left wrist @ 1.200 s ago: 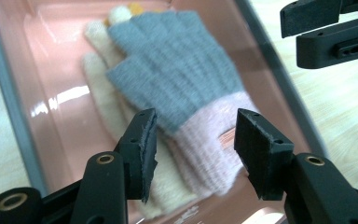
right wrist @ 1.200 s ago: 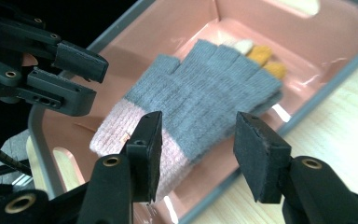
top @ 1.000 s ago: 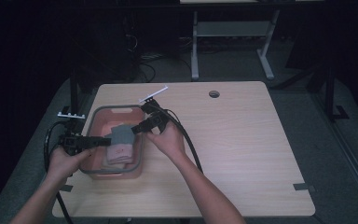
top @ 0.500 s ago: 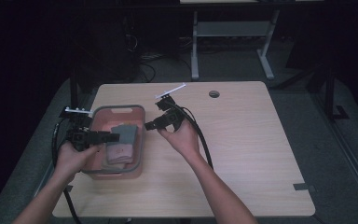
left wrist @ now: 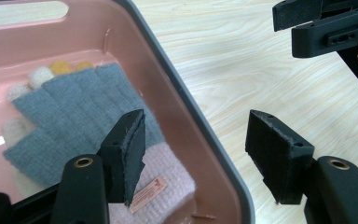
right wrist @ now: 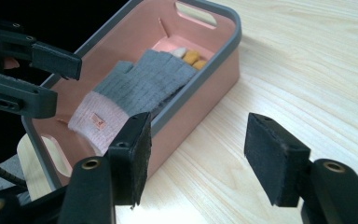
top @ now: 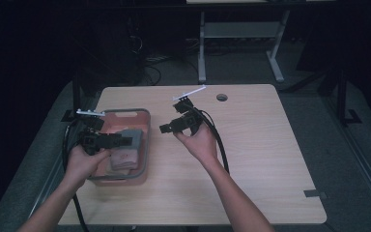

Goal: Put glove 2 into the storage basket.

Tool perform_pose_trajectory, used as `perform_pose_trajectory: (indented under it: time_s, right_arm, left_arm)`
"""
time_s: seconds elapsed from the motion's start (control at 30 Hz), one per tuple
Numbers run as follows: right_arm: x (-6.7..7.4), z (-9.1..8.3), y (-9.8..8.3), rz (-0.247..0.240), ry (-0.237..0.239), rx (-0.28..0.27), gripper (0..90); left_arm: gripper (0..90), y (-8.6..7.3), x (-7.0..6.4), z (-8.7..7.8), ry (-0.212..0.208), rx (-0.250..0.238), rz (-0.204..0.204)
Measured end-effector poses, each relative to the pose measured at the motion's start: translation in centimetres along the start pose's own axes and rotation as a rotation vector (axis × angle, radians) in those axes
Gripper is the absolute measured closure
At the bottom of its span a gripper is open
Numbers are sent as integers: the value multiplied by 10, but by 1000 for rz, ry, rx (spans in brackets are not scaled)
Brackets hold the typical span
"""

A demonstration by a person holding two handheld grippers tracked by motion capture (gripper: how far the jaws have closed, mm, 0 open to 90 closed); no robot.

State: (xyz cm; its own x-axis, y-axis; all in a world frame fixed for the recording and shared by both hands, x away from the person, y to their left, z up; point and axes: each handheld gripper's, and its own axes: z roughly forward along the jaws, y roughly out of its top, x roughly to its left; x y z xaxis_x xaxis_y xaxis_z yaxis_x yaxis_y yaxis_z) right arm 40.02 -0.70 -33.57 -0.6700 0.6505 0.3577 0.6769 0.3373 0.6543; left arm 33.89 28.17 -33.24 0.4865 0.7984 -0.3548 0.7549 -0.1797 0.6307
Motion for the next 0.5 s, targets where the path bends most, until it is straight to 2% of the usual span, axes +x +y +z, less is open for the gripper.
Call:
perform_pose_trajectory:
  time_s: [0.27, 0.5]
  right_arm:
    - [-12, -13, -9, 31, -5, -16, 385]
    - [-25, -26, -20, 56, -19, -22, 375]
  left_arm:
    - [323, 4, -8, 6, -7, -2, 15]
    - [294, 9, -22, 18, -11, 0, 40]
